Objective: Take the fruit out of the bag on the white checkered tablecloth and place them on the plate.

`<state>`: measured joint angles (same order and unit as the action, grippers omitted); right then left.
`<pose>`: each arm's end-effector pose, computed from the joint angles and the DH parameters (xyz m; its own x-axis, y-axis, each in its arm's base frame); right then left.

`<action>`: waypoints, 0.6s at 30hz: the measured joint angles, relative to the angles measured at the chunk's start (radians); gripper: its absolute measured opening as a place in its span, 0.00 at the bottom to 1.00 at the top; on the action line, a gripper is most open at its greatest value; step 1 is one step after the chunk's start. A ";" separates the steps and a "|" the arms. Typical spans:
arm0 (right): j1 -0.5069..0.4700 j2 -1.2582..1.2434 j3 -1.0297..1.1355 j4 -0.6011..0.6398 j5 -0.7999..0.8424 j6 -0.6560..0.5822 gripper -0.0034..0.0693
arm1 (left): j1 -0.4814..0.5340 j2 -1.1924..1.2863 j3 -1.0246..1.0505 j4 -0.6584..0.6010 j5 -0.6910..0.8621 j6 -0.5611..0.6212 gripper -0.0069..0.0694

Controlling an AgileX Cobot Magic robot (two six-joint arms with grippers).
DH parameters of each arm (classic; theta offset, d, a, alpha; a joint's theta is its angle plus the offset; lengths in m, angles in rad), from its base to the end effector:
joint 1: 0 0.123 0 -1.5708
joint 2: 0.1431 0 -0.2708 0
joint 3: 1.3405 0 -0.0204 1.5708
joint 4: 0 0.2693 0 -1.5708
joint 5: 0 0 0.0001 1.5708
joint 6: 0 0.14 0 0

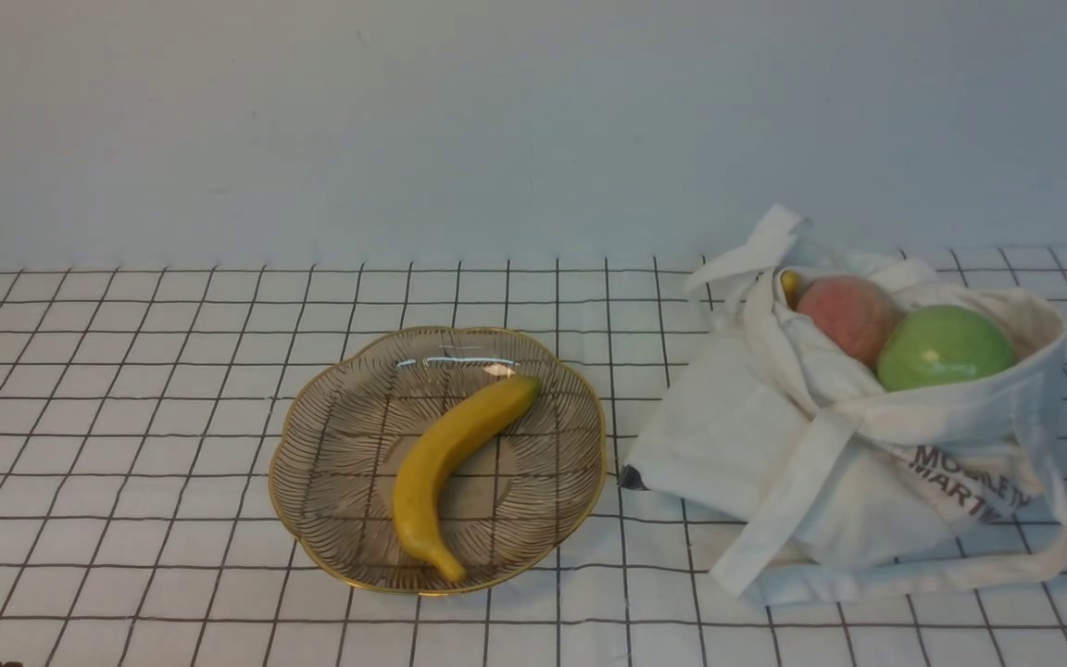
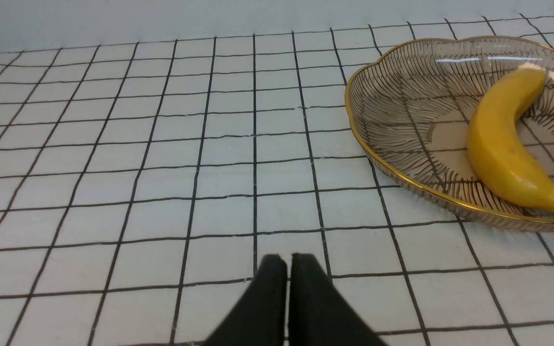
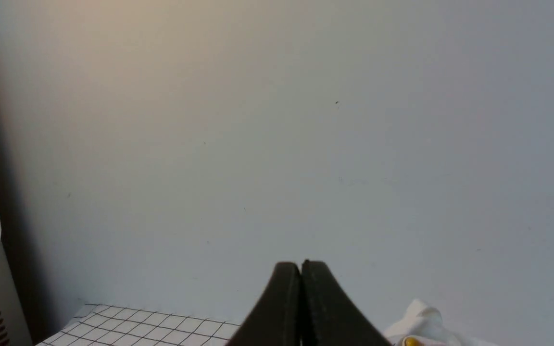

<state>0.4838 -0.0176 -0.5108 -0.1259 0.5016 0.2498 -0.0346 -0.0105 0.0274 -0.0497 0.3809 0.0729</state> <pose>0.0732 0.0289 0.3453 0.0455 0.1805 -0.9825 -0.4216 0.8951 0.1449 0.1319 -0.0072 0.1552 -0.3035 0.0373 -0.9521 0.0603 0.9980 0.0198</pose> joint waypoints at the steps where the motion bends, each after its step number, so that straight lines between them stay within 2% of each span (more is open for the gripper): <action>1: 0.000 0.000 0.000 0.000 -0.001 0.000 0.03 | 0.000 0.000 0.000 0.000 0.000 0.000 0.08; 14: 0.000 0.000 0.008 0.001 -0.020 -0.038 0.03 | 0.000 0.000 0.000 0.000 0.000 0.000 0.08; 18: -0.086 0.000 0.081 0.003 -0.020 -0.094 0.03 | 0.000 0.000 0.000 0.000 0.000 0.000 0.08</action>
<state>0.3982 -0.0176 -0.4294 -0.1234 0.4814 0.1553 -0.0346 -0.0105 0.0274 -0.0497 0.3809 0.0729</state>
